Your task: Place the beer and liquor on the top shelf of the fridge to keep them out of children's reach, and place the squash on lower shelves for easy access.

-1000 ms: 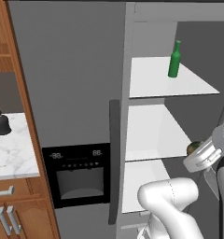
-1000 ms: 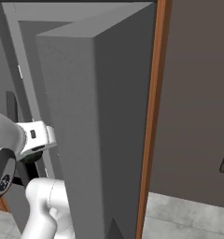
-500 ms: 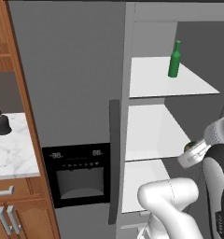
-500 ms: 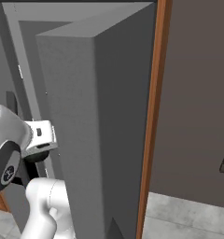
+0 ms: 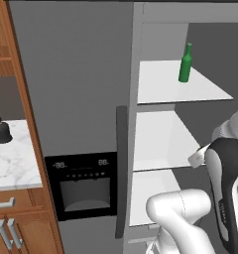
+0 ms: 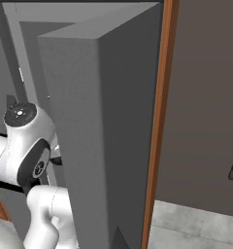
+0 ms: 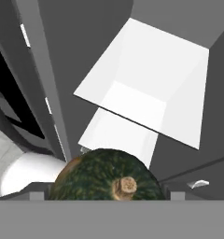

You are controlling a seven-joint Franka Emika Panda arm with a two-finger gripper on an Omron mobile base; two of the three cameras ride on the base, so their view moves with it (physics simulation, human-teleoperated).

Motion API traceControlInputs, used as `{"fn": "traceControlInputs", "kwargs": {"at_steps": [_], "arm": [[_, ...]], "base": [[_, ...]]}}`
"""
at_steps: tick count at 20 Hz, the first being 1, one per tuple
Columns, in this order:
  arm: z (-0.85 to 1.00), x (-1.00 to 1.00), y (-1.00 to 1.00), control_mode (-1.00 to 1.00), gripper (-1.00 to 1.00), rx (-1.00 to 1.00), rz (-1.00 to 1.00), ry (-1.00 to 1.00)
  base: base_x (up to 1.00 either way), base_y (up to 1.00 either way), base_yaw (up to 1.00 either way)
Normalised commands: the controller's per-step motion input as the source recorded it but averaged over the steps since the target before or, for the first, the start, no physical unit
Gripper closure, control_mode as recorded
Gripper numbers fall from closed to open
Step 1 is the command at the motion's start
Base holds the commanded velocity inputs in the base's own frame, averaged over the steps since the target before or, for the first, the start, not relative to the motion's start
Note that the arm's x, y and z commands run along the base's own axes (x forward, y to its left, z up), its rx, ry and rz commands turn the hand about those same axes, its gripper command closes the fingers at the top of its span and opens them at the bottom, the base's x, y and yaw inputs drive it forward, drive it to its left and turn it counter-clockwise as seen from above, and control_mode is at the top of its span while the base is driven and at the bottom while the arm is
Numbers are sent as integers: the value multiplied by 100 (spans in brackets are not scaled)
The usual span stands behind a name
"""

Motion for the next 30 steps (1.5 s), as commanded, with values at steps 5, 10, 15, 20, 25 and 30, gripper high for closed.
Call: {"fn": "traceControlInputs", "kwargs": {"at_steps": [5, 10, 15, 20, 25, 30], "arm": [[-48, 30, -12, -100, 100, 0, 0, -1], [-46, 37, 0, -100, 100, 0, -1, -2], [-47, 38, -9, -100, 100, 0, 0, -4], [-43, 32, -13, -100, 100, 0, 0, -8], [-35, 29, -11, -100, 100, 0, -1, -9], [-30, 30, -4, -100, 100, 0, -4, -12]], "base": [[0, 0, 0], [0, 0, 0], [0, 0, 0], [0, 0, 0], [0, 0, 0], [0, 0, 0]]}}
